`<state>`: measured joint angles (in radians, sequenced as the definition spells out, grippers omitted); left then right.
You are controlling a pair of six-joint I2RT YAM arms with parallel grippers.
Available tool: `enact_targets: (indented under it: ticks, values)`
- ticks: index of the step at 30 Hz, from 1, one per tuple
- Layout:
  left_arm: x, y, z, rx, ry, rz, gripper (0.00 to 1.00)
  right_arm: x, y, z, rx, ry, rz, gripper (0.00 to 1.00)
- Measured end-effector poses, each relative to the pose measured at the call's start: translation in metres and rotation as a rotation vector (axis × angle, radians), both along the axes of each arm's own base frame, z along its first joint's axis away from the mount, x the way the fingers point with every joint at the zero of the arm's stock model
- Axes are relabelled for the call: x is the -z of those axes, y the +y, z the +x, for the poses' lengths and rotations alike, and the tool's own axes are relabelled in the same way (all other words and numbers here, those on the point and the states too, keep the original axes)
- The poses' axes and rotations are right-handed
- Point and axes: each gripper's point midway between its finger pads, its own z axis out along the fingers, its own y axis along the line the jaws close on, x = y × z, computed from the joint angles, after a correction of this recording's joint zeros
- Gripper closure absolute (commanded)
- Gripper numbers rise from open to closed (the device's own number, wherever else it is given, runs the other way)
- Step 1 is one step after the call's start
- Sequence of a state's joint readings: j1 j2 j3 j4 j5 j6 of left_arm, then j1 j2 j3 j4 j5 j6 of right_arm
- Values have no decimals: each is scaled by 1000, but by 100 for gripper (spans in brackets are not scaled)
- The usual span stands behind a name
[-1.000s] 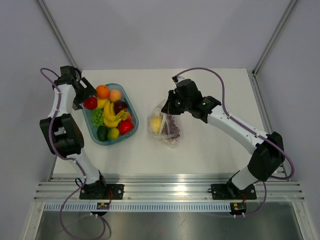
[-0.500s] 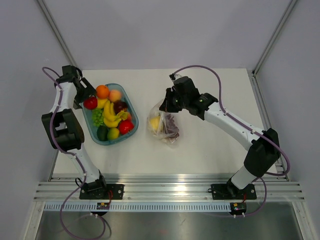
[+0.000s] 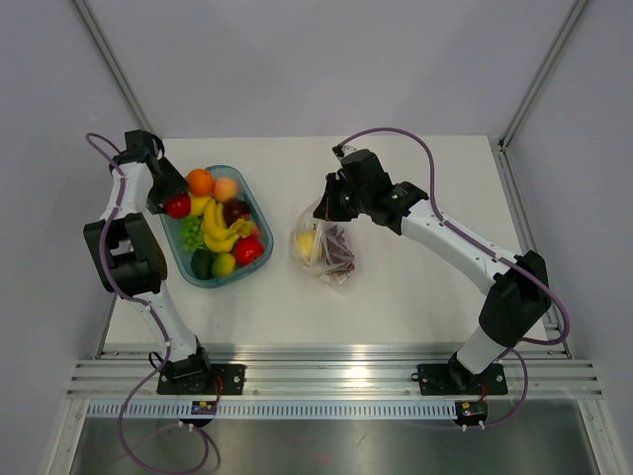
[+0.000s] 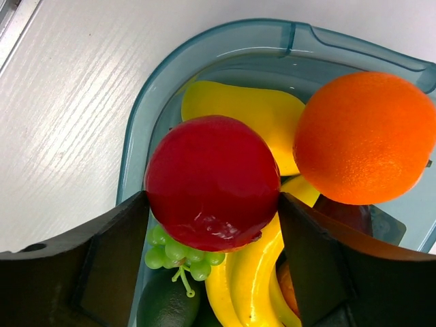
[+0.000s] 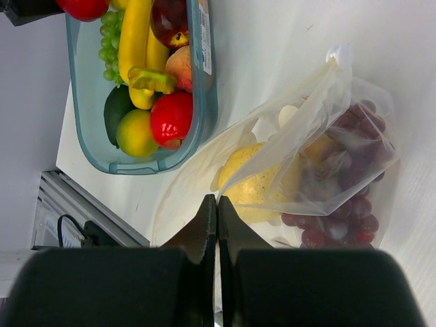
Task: Place the food in the zip-top bag and seal the zipper
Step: Pick up the fake fruit from the bin, then place the fake fruit in the zipper food storage bag.
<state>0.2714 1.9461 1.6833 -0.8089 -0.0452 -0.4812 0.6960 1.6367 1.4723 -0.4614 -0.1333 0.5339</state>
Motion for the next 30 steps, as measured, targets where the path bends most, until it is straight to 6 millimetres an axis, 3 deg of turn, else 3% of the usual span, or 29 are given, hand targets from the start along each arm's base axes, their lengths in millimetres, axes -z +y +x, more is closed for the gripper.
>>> enact_targets:
  ticks: [5, 9, 18, 30]
  values:
    - [0, 0, 0, 4, 0, 2, 43, -3, 0, 0, -5, -6, -2, 100]
    - [-3, -2, -2, 6, -5, 4, 46, -2, -1, -1, -9, -5, -11, 100]
    - [-39, -19, -10, 48, -57, 31, 48, 3, -3, -5, -24, 10, -28, 100]
    - [-53, -68, -63, 150, -47, 4, 48, 2, -7, -12, -44, 32, -54, 100]
